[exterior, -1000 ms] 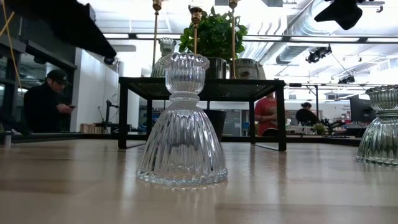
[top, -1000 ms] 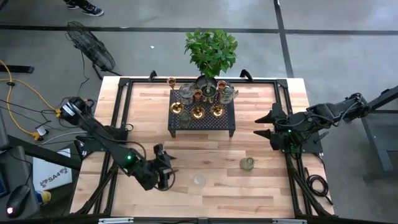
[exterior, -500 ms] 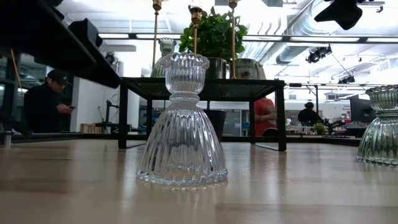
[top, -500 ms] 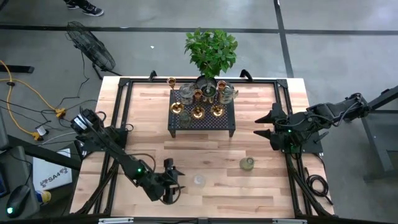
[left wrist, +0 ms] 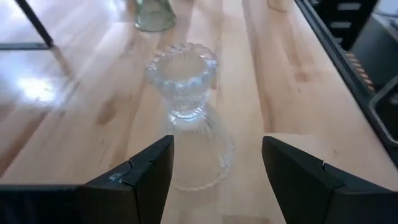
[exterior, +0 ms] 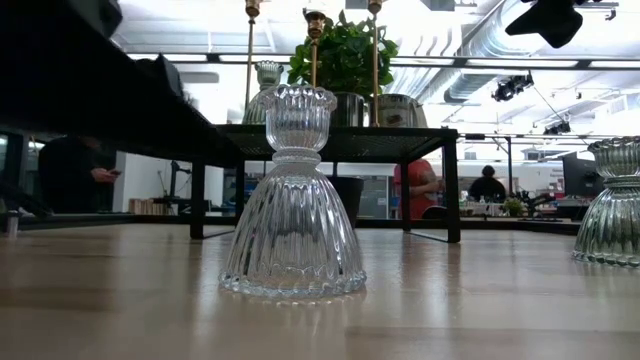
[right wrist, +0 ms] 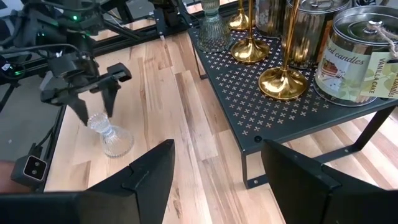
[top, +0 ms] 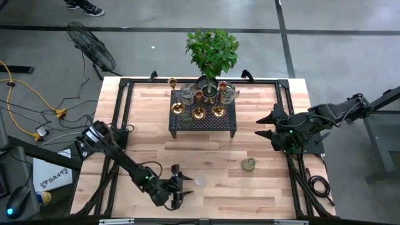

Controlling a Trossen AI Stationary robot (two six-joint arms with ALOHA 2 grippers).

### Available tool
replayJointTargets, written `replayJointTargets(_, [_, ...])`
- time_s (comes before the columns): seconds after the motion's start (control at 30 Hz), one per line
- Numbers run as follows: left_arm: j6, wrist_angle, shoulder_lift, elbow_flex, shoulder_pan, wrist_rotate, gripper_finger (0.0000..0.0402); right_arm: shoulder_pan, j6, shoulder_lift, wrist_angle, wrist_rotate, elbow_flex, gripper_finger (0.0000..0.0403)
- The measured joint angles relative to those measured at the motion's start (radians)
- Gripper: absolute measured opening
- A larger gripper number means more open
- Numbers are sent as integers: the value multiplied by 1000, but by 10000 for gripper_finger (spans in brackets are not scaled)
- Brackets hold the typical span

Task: Pick & Place candle stick holders
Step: Put the transparent candle holder on the shelf aligned with the green candle holder

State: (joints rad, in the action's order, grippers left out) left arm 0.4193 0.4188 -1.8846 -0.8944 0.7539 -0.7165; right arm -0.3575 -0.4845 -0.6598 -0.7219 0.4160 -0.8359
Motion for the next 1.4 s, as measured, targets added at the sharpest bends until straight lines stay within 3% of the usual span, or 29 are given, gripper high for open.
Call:
replayJointTargets(0.13, [8, 2, -12, 0, -1, -84, 237, 0, 0, 0, 0, 0, 0, 233])
replayJointTargets(0.3, [-4, 4, -12, 0, -10, -104, 237, 0, 0, 0, 0, 0, 0, 233])
replayJointTargets(1.17, [-75, 125, -12, -2, -102, 80, 237, 0, 0, 0, 0, 0, 0, 233])
replayJointTargets(1.4, [-79, 191, -67, -3, -107, 98, 237, 0, 0, 0, 0, 0, 0, 233])
